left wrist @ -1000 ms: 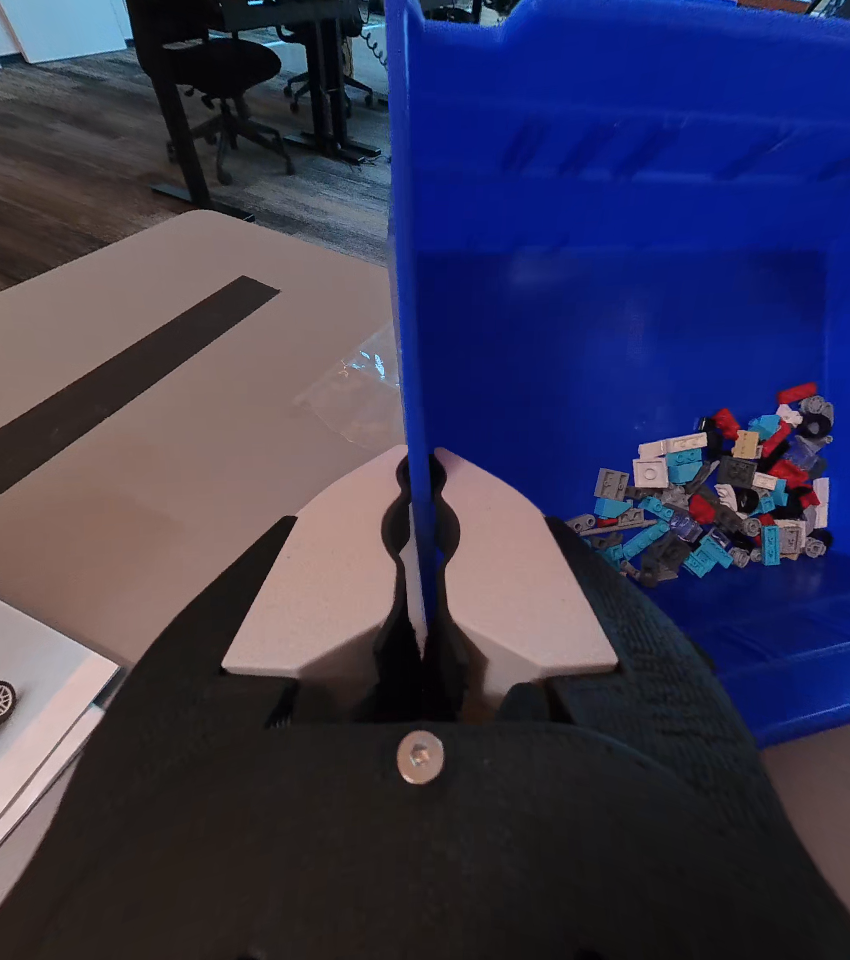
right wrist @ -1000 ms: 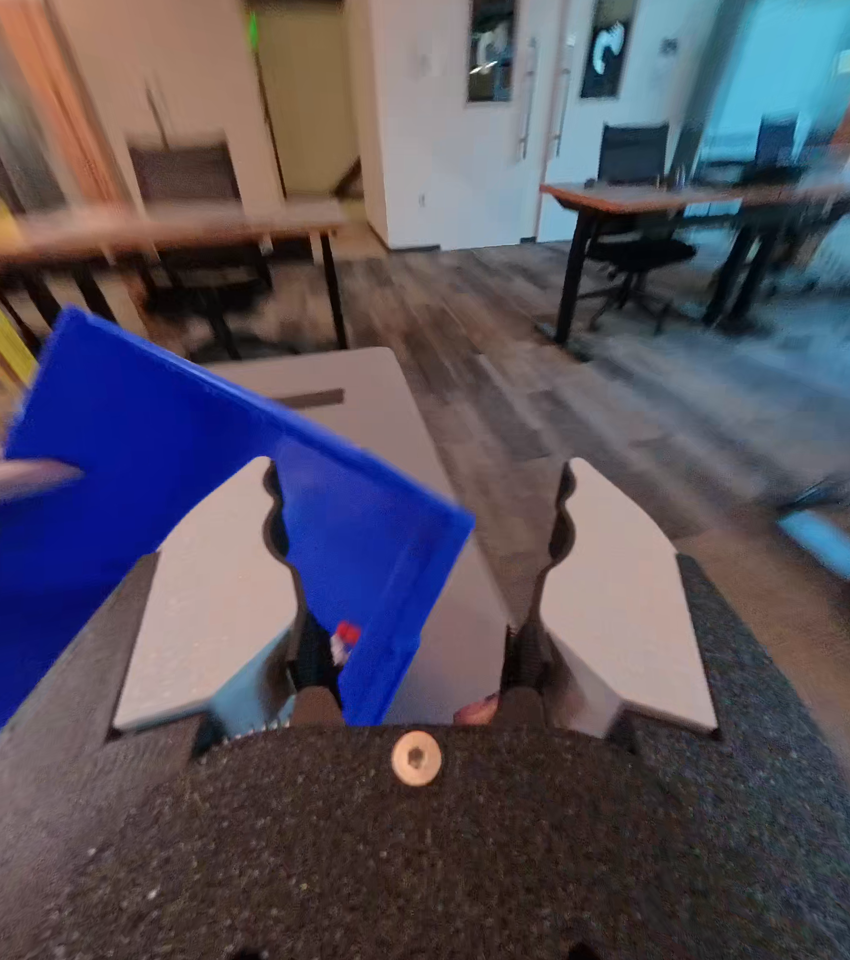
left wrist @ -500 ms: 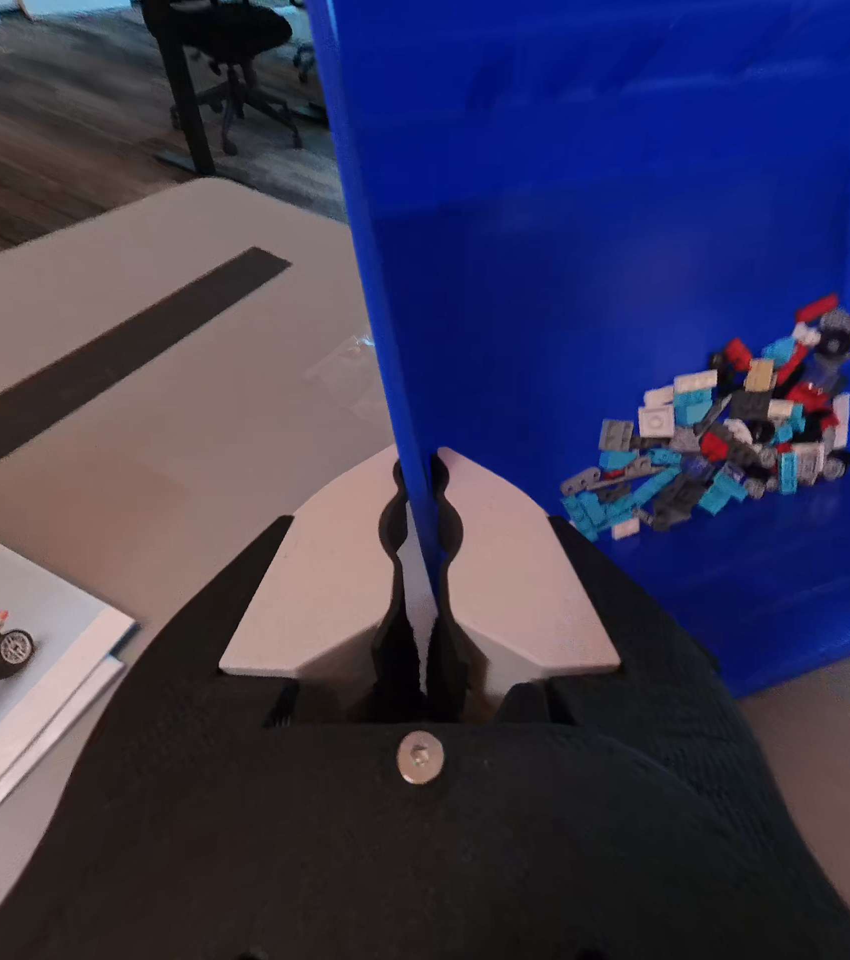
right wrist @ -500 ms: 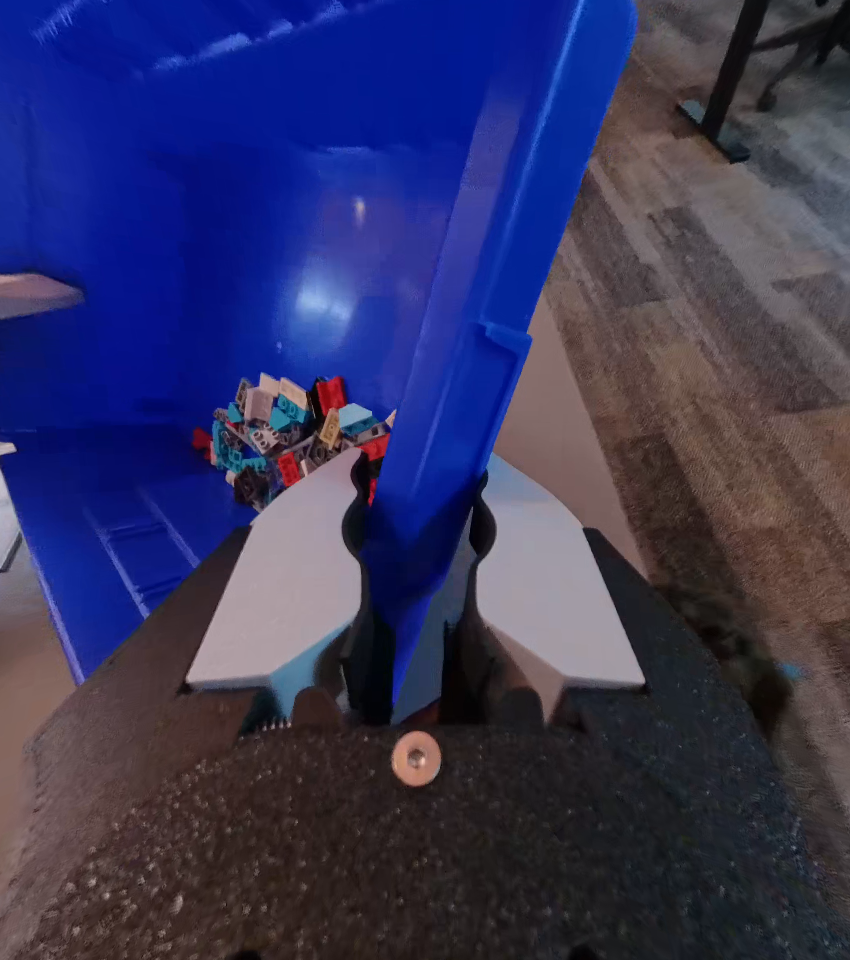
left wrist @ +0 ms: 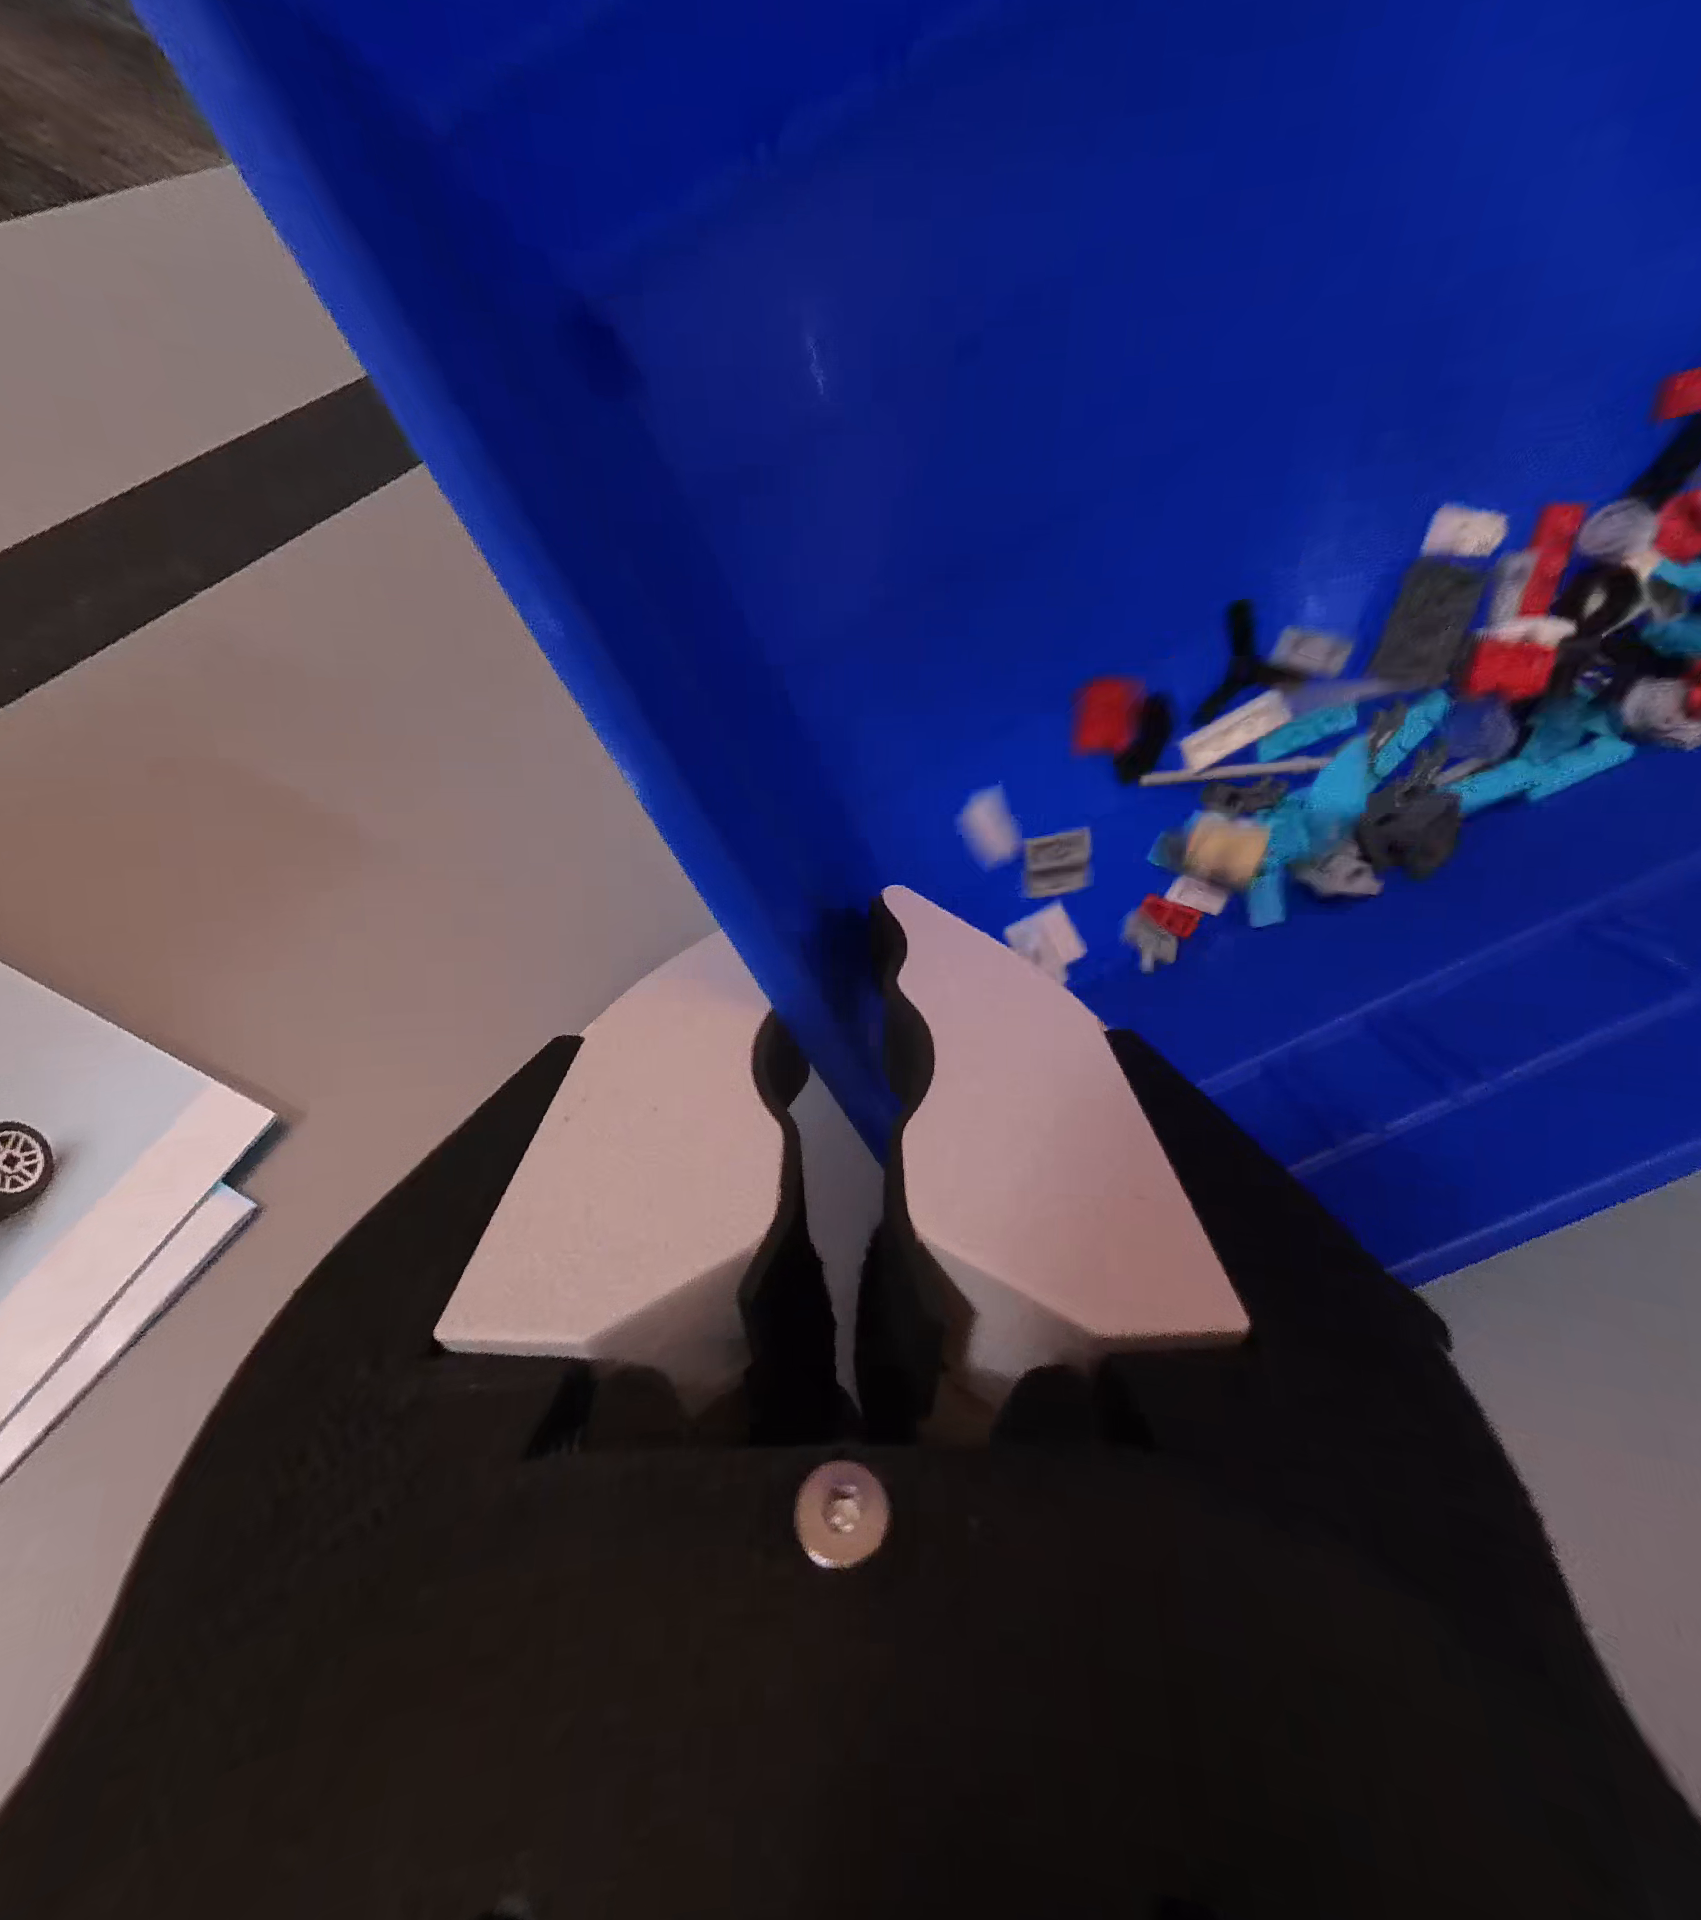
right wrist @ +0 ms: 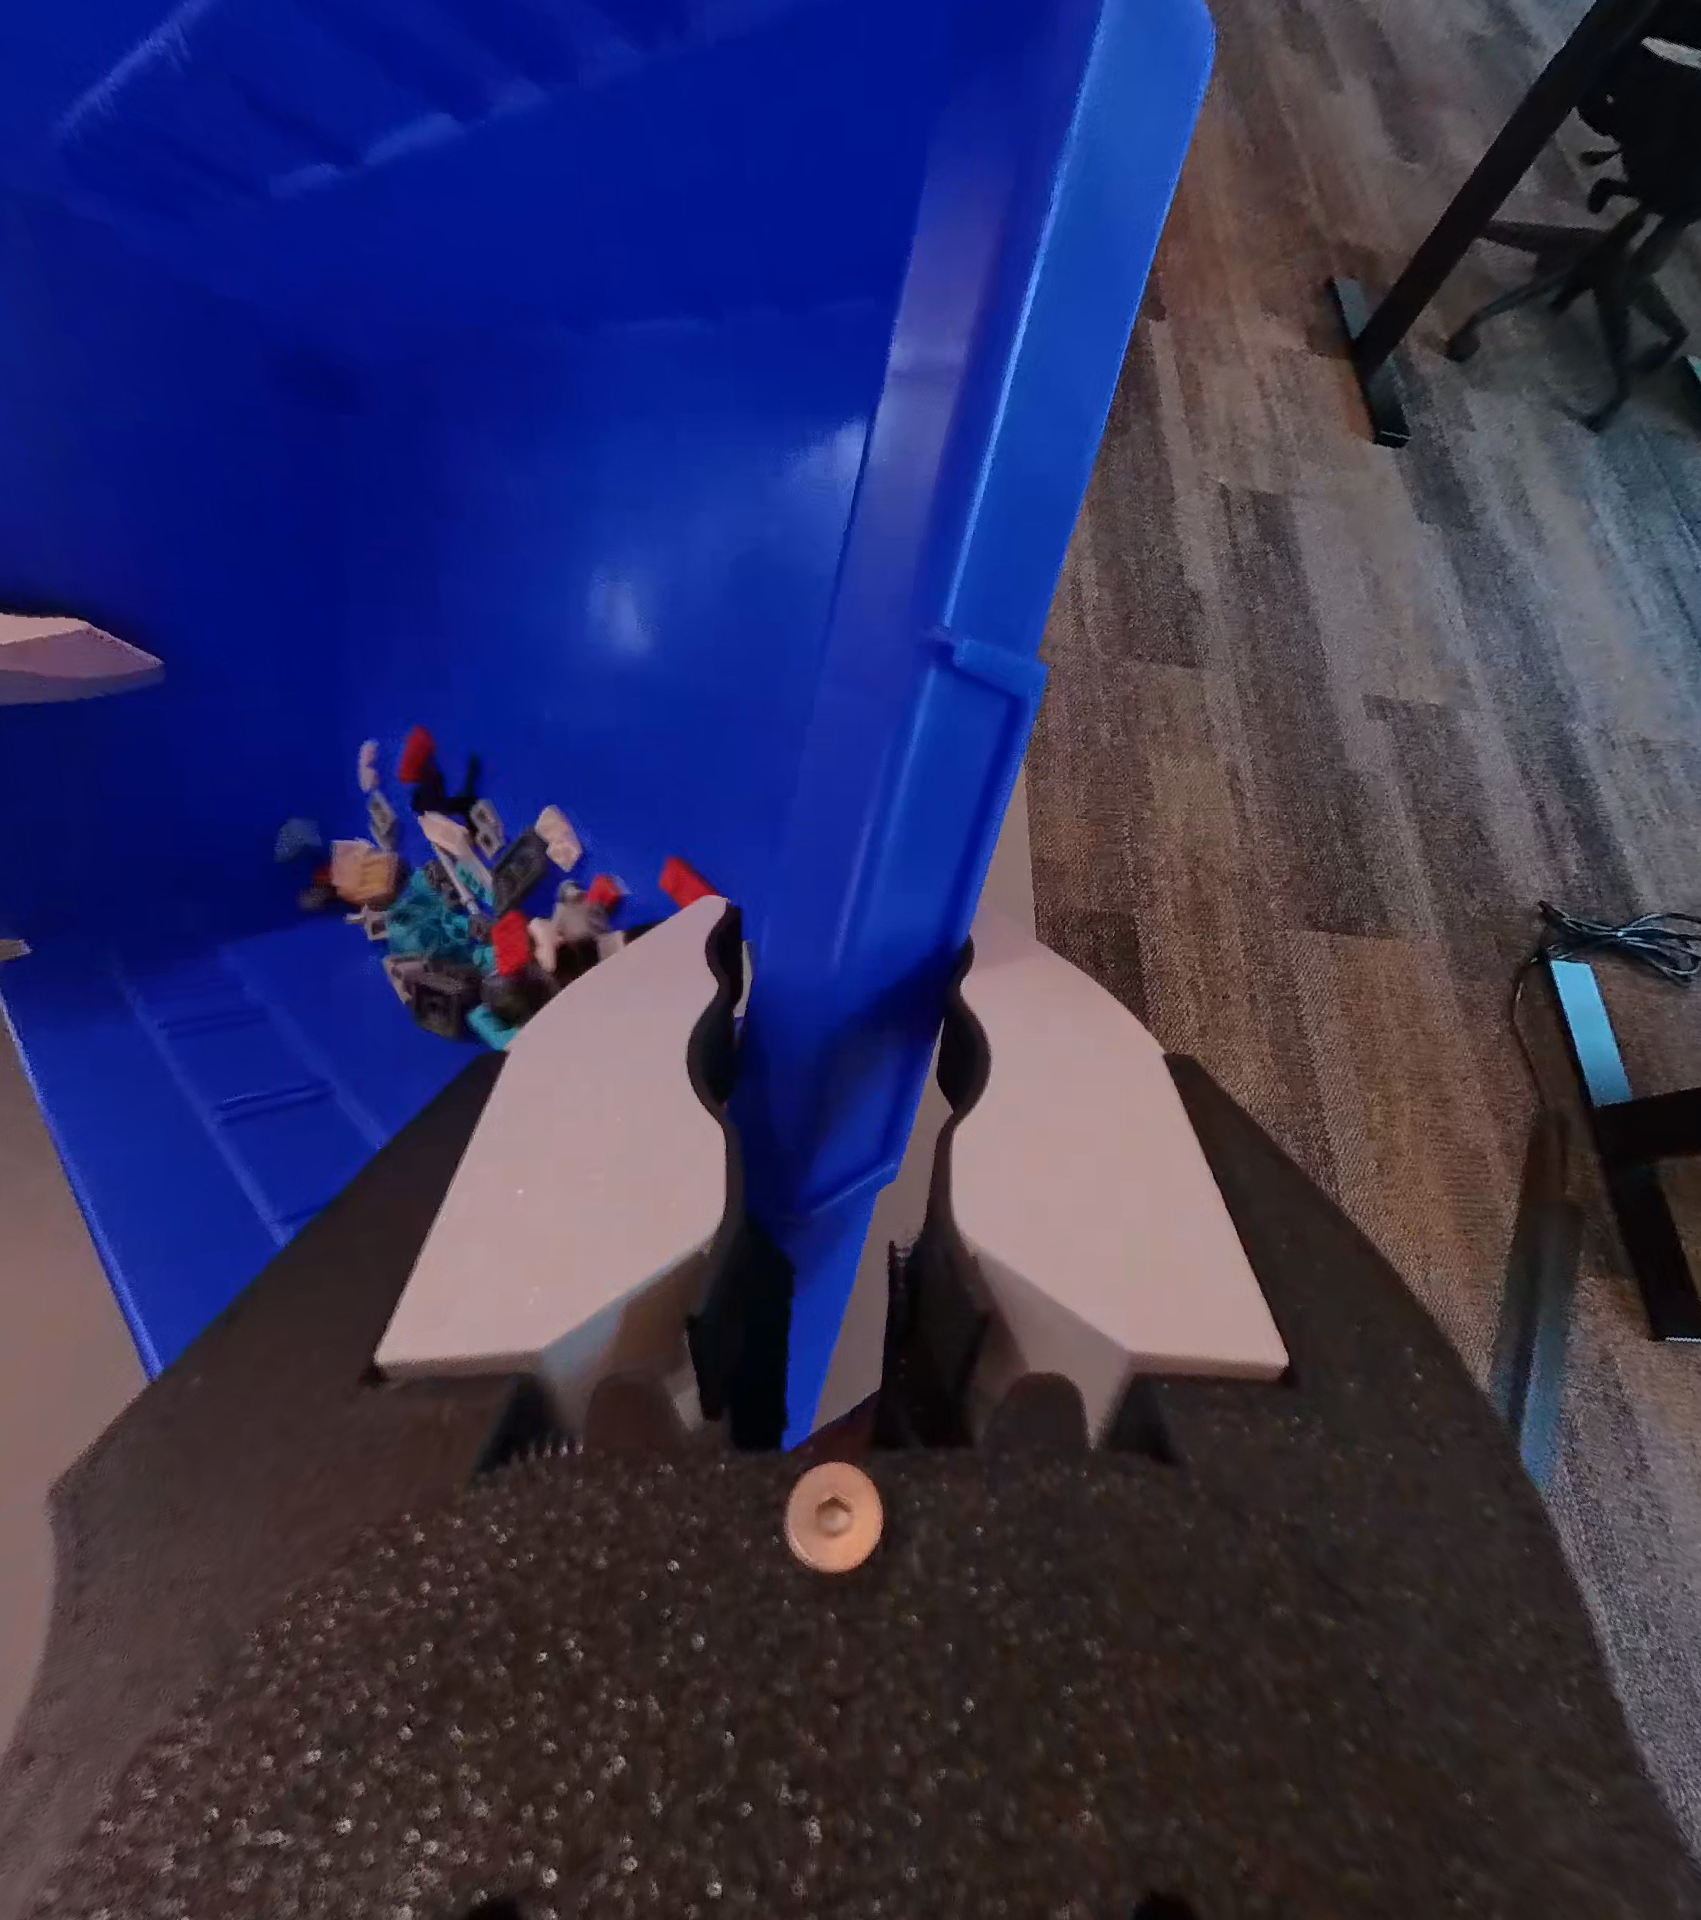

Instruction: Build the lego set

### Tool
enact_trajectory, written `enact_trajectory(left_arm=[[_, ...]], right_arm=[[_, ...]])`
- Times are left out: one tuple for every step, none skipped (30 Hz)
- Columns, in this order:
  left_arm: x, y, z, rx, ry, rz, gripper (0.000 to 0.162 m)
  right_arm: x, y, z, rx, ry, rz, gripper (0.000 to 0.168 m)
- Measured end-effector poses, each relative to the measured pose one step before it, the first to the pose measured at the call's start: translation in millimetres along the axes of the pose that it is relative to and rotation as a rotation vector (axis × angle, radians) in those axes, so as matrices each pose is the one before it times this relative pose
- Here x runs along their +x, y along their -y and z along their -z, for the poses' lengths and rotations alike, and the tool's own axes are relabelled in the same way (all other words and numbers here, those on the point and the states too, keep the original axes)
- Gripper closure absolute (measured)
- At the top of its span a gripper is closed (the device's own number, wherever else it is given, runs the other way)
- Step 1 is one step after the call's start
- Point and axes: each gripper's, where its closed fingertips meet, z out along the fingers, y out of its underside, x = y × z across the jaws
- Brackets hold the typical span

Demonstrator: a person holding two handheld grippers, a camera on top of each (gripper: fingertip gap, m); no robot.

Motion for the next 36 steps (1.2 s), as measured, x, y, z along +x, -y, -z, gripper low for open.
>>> enact_trajectory(left_arm=[[0.32,0.65,-0.73,-0.0057,0.0006,-0.0092,0.153],[0.43,0.61,-0.56,-0.0043,0.0003,-0.0074,0.153],[0.47,0.57,-0.44,-0.0022,-0.0005,-0.0043,0.153],[0.22,0.26,-0.23,-0.0007,-0.0016,-0.0019,0.153],[0.31,0.13,-0.07,-0.0001,-0.0023,-0.0007,0.153],[0.16,0.04,-0.02,0.0003,-0.0016,-0.0007,0.153],[0.06,0.06,0.11,0.0002,-0.0005,-0.001,0.153],[-0.01,-0.1,0.0,-0.0006,0.0007,-0.0018,0.153],[-0.27,-0.08,0.0,-0.0007,0.0015,-0.0024,0.153],[-0.27,-0.2,0.06,-0.0008,0.0003,-0.0018,0.153],[-0.14,-0.14,0.12,-0.0002,-0.0015,-0.0009,0.152],[-0.13,-0.18,0.1,0.0014,-0.0021,0.0003,0.152],[-0.22,-0.25,0.13,0.002,-0.0015,0.0009,0.152],[-0.19,-0.16,0.18,0.002,-0.002,0.0001,0.152],[-0.09,-0.09,0.05,0.0029,-0.0037,0.0007,0.152],[0.02,0.04,0.04,0.004,-0.0046,0.0017,0.153],[0.0,0.17,-0.21,0.0038,-0.0056,0.0004,0.153],[-0.03,0.35,-0.34,0.0037,-0.0062,-0.001,0.152],[-0.07,0.62,-0.62,0.0038,-0.0056,-0.0008,0.152],[-0.03,0.65,-0.74,0.0028,-0.0047,-0.0017,0.152],[-0.07,0.67,-1.01,0.0015,-0.0026,-0.0047,0.152],[0.47,-0.38,-1.7,-0.0053,-0.0028,-0.0085,0.152],[1.46,-2.13,-2.6,-0.017,-0.0063,-0.0083,0.149],[1.22,-3.41,-3.6,-0.0204,-0.0025,-0.0095,0.147],[-0.95,-0.72,-2.27,0.0038,0.0112,-0.009,0.15],[-2.59,1.26,-0.31,0.0188,0.0148,0.0023,0.155],[-2.17,1.43,0.49,0.019,0.0021,0.0086,0.157],[-2.43,1.13,1.05,0.0162,0.0025,0.0041,0.157],[-3.24,0.93,1.24,0.0103,0.0178,-0.0084,0.158],[-2.93,0.8,1.23,0.0023,0.0252,-0.0252,0.159],[-1.51,0.9,0.71,-0.0068,0.0175,-0.032,0.159],[0.57,0.42,-0.42,-0.0161,0.0033,-0.0289,0.159],[1.01,-0.02,-1.19,-0.0217,0.0015,-0.0224,0.159],[0.81,0.28,-1.53,-0.0185,0.0015,-0.0173,0.159],[0.63,0.56,-1.26,-0.0139,0.0,-0.01,0.159],[0.23,0.63,-1.0,-0.011,-0.0005,-0.0044,0.159]], right_arm=[[1.2,-2.42,-0.26,-0.0062,-0.002,-0.0033,0.132],[1.2,-2.31,-0.21,-0.008,-0.0028,-0.0024,0.132],[0.79,-1.84,-0.25,-0.006,-0.0003,-0.001,0.132],[0.38,-1.02,-0.12,-0.0028,0.0017,-0.0005,0.132],[0.25,-0.55,-0.04,-0.0014,0.0012,-0.0008,0.132],[0.15,-0.26,-0.16,-0.0014,-0.0003,0.0005,0.132],[0.06,-0.09,-0.06,-0.0004,-0.0011,0.0002,0.132],[-0.05,0.54,0.04,0.002,-0.0008,0.0002,0.132],[-0.44,0.75,0.1,0.003,0.0004,0.0005,0.132],[-0.34,0.55,0.16,0.0011,0.0002,0.0008,0.132],[-0.35,0.58,0.2,0.0006,-0.0016,0.0035,0.132],[-0.46,0.7,0.32,0.0013,-0.0017,0.0043,0.132],[-0.67,0.8,0.42,0.0017,-0.0008,0.0034,0.132],[-0.65,0.39,0.61,0.001,-0.0017,0.0036,0.132],[-0.67,-0.09,0.89,-0.0015,-0.002,0.0044,0.132],[-0.81,-0.42,1.04,-0.0012,-0.0019,0.0031,0.131],[-0.72,-0.57,1.13,0.0015,-0.0027,0.0,0.131],[-0.62,-0.82,1.04,0.0047,-0.0025,-0.003,0.131],[-0.66,-1.18,1.19,0.0052,-0.0021,-0.0054,0.131],[-0.71,-1.46,1.43,0.0061,-0.0037,-0.0061,0.131],[-0.83,-1.83,1.65,0.0085,-0.0048,-0.0064,0.131],[-1.38,-2.0,1.82,0.012,-0.0048,-0.0077,0.131],[-1.73,-3.11,1.33,0.0102,-0.0075,-0.0026,0.13],[-2.32,-4.58,0.38,0.0063,-0.0079,-0.0029,0.13],[-0.91,-5.6,0.32,0.0076,-0.0168,-0.0003,0.13],[-1.12,-8.5,-0.23,-0.0071,-0.0105,0.0071,0.13],[-2.17,-11.31,-1.27,-0.0213,0.0065,0.0102,0.131],[-4.21,-12.15,-2.18,-0.0227,0.0315,0.0101,0.131],[-6.2,-10.37,-2.36,-0.0115,0.0535,0.0011,0.131],[-3.2,-5.44,-1.19,0.0085,0.0363,-0.0173,0.128],[1.95,-1.73,0.51,0.0186,-0.0009,-0.0299,0.123],[1.55,0.06,1.23,0.0122,-0.0016,-0.0178,0.12],[-2.72,2.04,1.44,0.0128,0.0191,-0.0064,0.113],[0.39,1.58,2.19,0.0007,-0.0109,-0.0038,0.115],[3.37,1.43,3.29,-0.0007,-0.0424,0.0101,0.115],[4.18,3.24,5.53,0.0103,-0.0607,0.0306,0.116]])
